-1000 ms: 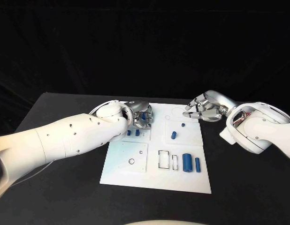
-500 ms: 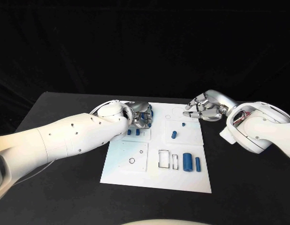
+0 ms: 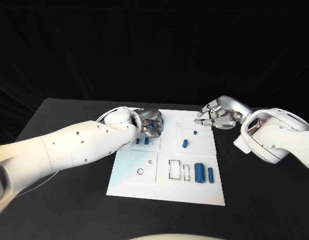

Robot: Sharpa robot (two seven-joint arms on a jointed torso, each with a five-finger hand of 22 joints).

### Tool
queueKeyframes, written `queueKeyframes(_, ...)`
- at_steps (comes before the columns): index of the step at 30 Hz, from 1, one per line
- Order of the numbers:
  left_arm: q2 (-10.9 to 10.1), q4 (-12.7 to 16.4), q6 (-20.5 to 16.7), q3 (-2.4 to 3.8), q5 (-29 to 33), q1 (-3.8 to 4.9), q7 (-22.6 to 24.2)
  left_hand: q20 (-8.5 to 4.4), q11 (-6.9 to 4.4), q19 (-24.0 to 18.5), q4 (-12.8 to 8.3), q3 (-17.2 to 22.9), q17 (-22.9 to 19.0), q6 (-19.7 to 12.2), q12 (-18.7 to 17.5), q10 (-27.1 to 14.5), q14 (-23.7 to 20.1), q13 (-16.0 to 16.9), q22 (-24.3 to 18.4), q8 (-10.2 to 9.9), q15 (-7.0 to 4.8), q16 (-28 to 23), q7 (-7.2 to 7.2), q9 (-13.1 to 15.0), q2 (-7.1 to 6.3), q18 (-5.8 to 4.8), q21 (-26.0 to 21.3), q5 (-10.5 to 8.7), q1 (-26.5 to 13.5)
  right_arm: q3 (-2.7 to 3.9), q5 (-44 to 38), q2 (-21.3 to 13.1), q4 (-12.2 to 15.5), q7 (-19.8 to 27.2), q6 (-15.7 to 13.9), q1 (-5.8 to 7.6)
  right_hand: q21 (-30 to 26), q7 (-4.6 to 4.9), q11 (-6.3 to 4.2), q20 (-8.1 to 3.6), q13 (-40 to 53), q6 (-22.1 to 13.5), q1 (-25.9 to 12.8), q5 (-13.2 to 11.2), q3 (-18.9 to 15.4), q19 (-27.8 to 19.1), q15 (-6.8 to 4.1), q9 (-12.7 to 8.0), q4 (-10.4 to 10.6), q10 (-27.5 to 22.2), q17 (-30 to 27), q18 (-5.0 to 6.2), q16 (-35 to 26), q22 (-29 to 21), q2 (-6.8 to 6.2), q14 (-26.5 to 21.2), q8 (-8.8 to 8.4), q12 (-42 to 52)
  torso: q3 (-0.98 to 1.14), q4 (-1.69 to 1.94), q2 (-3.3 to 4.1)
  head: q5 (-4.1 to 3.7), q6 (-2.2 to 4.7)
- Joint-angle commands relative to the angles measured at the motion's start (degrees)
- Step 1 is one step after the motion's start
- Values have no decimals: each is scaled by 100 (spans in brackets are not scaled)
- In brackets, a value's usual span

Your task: Assemble the parts on the task board

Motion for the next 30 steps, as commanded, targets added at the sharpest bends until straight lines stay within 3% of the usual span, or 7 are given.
queueKeyframes(1,17,4,172,-5,53,-11,-44,34,46,6,1,34,-16,-25,-27,3,-4,-15,2,-29,34,13,4,-13,-33,-108,27,-4,-14,0,-32,4,9,40,41,-4,-15,10,1,-9,-2,-32,15,35,-15,-40,-24,9,-4,-24,1,104,-25,696,7,261,18,-27,-1,-2,1,-7,1)
queueKeyframes(7,18,6,242,-5,113,-12,-45,46,29,22,-28,118,19,75,-62,99,22,-41,75,-37,28,77,-16,-31,42,-115,82,-5,-20,0,-32,7,7,40,46,-4,-13,10,1,-9,2,-31,15,36,-16,-38,-24,9,-4,-20,4,104,-23,698,8,261,19,-23,-1,0,3,-14,-5)
queueKeyframes(13,21,-1,254,-4,219,-12,-14,17,-30,172,-97,221,169,293,-94,317,136,-50,348,-11,-23,240,-51,-31,201,-163,273,-6,-6,0,-32,11,4,39,48,-4,-10,9,1,-9,6,-30,15,37,-17,-37,-24,11,-4,-16,8,103,-21,700,9,262,21,-19,0,2,1,-13,-9)
queueKeyframes(30,-25,-1,-94,19,384,-12,68,-7,-49,225,-156,216,165,402,-174,440,182,-63,457,-41,-42,291,-60,-49,212,-181,356,-5,-81,0,-33,16,-3,41,43,-4,-15,9,0,-10,11,-27,17,39,-18,-39,-24,13,-5,-11,5,104,-23,697,11,262,23,-14,0,2,-1,-28,23)
